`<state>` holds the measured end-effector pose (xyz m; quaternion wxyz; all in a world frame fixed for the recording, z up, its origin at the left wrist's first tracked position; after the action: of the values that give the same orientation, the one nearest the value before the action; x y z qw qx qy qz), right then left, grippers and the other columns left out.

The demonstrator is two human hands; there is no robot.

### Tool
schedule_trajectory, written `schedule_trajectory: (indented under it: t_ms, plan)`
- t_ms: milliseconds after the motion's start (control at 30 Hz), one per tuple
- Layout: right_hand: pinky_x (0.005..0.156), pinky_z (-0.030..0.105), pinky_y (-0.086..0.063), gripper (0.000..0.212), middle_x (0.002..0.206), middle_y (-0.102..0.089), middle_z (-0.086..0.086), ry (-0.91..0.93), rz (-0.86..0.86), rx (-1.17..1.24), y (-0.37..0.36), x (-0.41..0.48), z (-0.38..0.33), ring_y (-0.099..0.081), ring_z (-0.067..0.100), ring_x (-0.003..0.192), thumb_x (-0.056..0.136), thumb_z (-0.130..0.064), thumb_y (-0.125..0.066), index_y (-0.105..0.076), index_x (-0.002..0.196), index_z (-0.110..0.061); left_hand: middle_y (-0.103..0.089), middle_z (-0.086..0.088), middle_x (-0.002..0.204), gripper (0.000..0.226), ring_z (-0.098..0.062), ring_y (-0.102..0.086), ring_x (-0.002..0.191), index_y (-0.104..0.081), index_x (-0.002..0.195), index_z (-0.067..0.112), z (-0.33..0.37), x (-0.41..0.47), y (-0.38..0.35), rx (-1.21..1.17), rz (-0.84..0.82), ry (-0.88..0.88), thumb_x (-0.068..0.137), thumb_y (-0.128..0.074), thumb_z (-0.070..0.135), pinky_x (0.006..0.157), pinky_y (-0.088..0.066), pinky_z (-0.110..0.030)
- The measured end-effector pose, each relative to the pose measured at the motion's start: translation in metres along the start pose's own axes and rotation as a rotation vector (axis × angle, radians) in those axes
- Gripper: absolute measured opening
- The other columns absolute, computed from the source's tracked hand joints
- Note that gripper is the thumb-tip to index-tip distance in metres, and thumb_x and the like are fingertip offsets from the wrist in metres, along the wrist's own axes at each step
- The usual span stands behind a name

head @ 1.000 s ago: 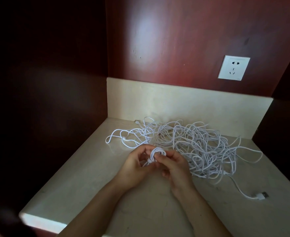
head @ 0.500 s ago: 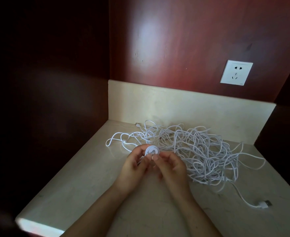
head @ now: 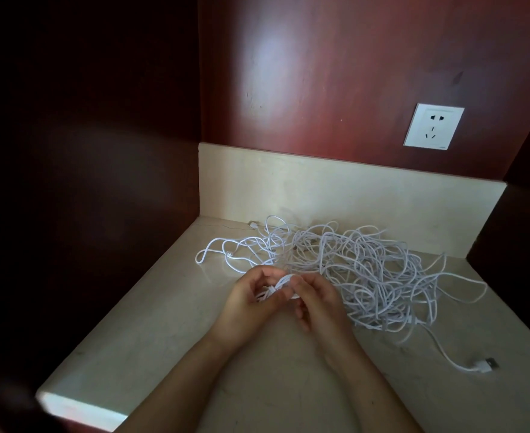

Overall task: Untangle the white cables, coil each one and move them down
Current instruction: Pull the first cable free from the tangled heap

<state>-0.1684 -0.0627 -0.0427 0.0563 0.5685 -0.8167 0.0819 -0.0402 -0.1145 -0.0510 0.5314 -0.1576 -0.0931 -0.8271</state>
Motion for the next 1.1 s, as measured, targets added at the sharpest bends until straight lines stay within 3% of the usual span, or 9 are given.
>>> schedule_trajectory:
  t_ms: [133, 267, 367, 467, 533, 633, 767, 933, 1100]
  plan:
    - [0.038, 0.024, -0.029, 0.019, 0.053, -0.044, 0.012, 0.029, 0.068, -0.005, 0.007, 0.003, 0.001, -0.037, 0.014, 0.04, 0.097, -0.017, -0.057, -0.057, 0.094, 0.002, -0.072, 0.015, 0.08, 0.028, 0.003, -0.062, 0.071, -0.067, 0.102, 0.017, 0.008, -0.001, 0.004, -0.032, -0.108, 0.066, 0.083, -0.069, -0.004, 0.064, -0.05, -0.015]
    - [0.037, 0.022, -0.029, 0.013, 0.054, -0.044, 0.009, 0.007, 0.086, 0.069, 0.007, 0.001, 0.001, -0.039, 0.011, 0.04, 0.097, -0.016, -0.055, -0.06, 0.092, -0.005, -0.071, 0.003, 0.071, 0.035, -0.007, -0.063, 0.058, -0.066, 0.113, 0.015, 0.012, -0.003, 0.009, -0.109, -0.17, 0.159, 0.079, -0.068, 0.01, 0.056, -0.052, -0.02]
    - [0.037, 0.02, -0.029, 0.012, 0.054, -0.052, 0.006, -0.048, 0.054, 0.196, 0.006, -0.002, -0.001, -0.041, 0.01, 0.042, 0.097, -0.017, -0.056, -0.061, 0.09, -0.008, -0.075, 0.0, 0.084, 0.039, -0.01, -0.065, 0.059, -0.065, 0.116, 0.015, 0.016, -0.003, 0.013, -0.137, -0.208, 0.216, 0.078, -0.066, 0.018, 0.056, -0.053, -0.02]
    - [0.041, 0.02, -0.034, 0.009, 0.059, -0.064, 0.004, -0.084, 0.013, 0.272, 0.005, -0.003, -0.001, -0.048, 0.011, 0.046, 0.096, -0.015, -0.056, -0.06, 0.092, -0.008, -0.074, -0.003, 0.087, 0.04, -0.009, -0.064, 0.06, -0.066, 0.118, 0.015, 0.017, -0.004, 0.013, -0.16, -0.16, 0.253, 0.078, -0.066, 0.022, 0.055, -0.052, -0.019]
    - [0.044, 0.021, -0.04, 0.006, 0.065, -0.064, 0.007, -0.063, 0.013, 0.275, 0.004, -0.004, -0.001, -0.056, 0.012, 0.05, 0.093, -0.013, -0.059, -0.061, 0.092, -0.007, -0.072, -0.002, 0.087, 0.041, -0.007, -0.063, 0.059, -0.065, 0.118, 0.014, 0.015, -0.002, 0.014, -0.246, -0.034, 0.327, 0.079, -0.068, 0.023, 0.054, -0.051, -0.017]
    - [0.047, 0.022, -0.048, 0.012, 0.073, -0.069, 0.011, 0.012, -0.043, 0.115, -0.004, -0.009, 0.004, -0.066, 0.016, 0.064, 0.088, -0.006, -0.068, -0.058, 0.095, -0.004, -0.071, 0.002, 0.084, 0.036, -0.008, -0.066, 0.063, -0.06, 0.118, 0.013, 0.01, 0.001, 0.022, -0.456, 0.191, 0.423, 0.083, -0.071, 0.015, 0.057, -0.054, -0.019]
    - [0.066, 0.02, -0.048, 0.017, 0.08, -0.072, -0.003, 0.193, -0.083, -0.219, -0.02, -0.012, 0.013, -0.065, 0.006, 0.073, 0.075, -0.02, -0.075, -0.062, 0.083, -0.014, -0.068, -0.008, 0.097, 0.046, -0.014, -0.069, 0.073, -0.047, 0.123, 0.008, 0.007, 0.002, 0.034, -0.557, 0.422, 0.343, 0.083, -0.069, -0.003, 0.061, -0.058, -0.023]
    - [0.072, 0.026, -0.051, 0.018, 0.081, -0.067, -0.021, 0.274, -0.079, -0.549, -0.045, -0.007, 0.008, -0.064, -0.001, 0.077, 0.074, -0.027, -0.078, -0.061, 0.078, -0.027, -0.062, -0.025, 0.117, 0.045, -0.025, -0.068, 0.085, -0.049, 0.116, -0.006, 0.012, 0.006, 0.067, -0.233, 0.497, 0.29, 0.081, -0.076, 0.002, 0.061, -0.058, -0.026]
    - [0.064, 0.029, -0.047, 0.017, 0.076, -0.065, -0.015, 0.473, -0.122, -0.74, -0.089, -0.007, 0.011, -0.06, 0.005, 0.072, 0.07, -0.031, -0.07, -0.056, 0.079, -0.026, -0.065, -0.01, 0.086, 0.02, -0.014, -0.063, 0.064, -0.06, 0.085, 0.011, 0.023, 0.003, 0.108, 0.087, 0.486, 0.299, 0.079, -0.077, 0.003, 0.059, -0.057, -0.023]
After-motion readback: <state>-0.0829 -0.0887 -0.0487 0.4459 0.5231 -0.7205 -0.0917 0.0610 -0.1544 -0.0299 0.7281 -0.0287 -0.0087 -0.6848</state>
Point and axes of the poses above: each hand's wrist, its own x-axis towards the middle knuckle, its own y-axis out of the back of the hand, z = x × y, the point moved 2 cm from there along x, towards the middle knuckle
